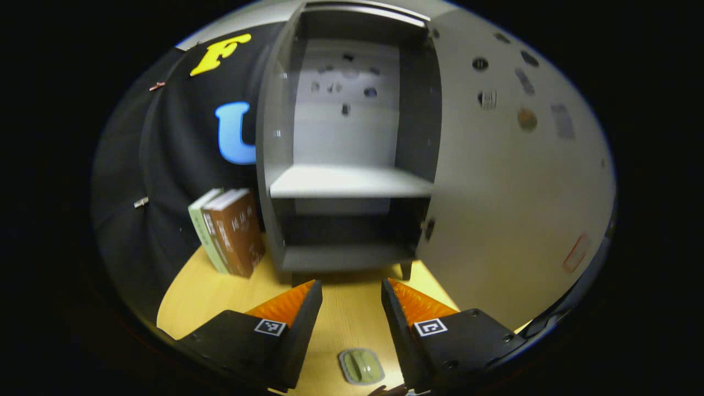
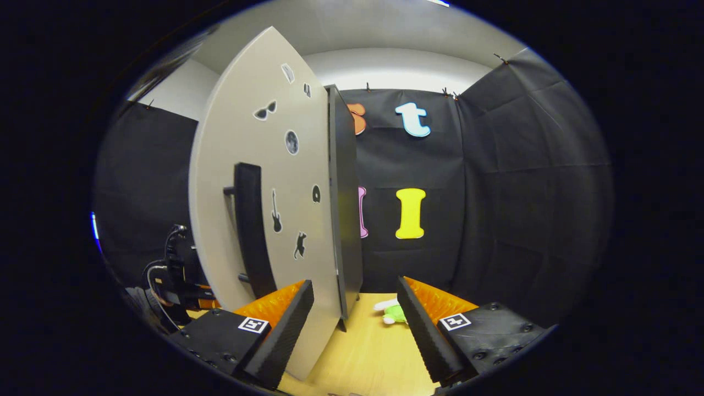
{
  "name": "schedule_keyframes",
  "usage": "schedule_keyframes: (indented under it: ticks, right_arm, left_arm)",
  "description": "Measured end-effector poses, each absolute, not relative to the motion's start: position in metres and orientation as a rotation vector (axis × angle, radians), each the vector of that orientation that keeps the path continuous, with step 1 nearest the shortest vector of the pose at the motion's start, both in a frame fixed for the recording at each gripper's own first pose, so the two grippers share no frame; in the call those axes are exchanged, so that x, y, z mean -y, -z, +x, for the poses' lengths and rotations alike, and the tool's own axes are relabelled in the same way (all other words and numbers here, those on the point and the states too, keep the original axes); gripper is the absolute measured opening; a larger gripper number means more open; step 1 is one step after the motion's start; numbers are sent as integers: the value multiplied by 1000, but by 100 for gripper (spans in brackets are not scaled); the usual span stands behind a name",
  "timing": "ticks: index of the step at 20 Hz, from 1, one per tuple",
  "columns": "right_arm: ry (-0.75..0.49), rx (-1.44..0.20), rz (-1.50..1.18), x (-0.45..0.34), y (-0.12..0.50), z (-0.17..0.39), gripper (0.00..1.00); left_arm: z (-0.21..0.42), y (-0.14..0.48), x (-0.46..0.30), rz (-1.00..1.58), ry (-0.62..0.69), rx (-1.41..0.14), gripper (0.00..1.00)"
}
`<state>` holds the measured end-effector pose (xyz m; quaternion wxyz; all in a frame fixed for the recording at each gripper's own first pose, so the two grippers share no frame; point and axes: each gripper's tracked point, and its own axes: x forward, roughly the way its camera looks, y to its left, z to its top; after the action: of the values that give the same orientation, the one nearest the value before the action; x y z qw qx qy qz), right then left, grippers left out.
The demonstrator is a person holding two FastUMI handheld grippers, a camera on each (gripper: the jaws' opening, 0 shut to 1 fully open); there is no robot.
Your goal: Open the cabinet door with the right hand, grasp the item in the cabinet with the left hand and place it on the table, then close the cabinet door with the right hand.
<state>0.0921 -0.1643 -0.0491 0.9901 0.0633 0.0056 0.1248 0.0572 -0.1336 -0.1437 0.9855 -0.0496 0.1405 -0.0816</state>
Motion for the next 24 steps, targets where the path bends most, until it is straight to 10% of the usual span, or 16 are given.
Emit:
schedule_keyframes:
  ticks: [7,14,24]
  right_arm:
    - [-356,112,218,134,4,64,96]
    - [-456,57,180,98,15,68,95]
    - [-662,9,215,-19,21,73,100]
  left_arm:
    - [23,1,140,-68,289,55,70]
    - [1,-32,142,-141,421,119,72]
    - [-20,-30,52,-154,289,124,74]
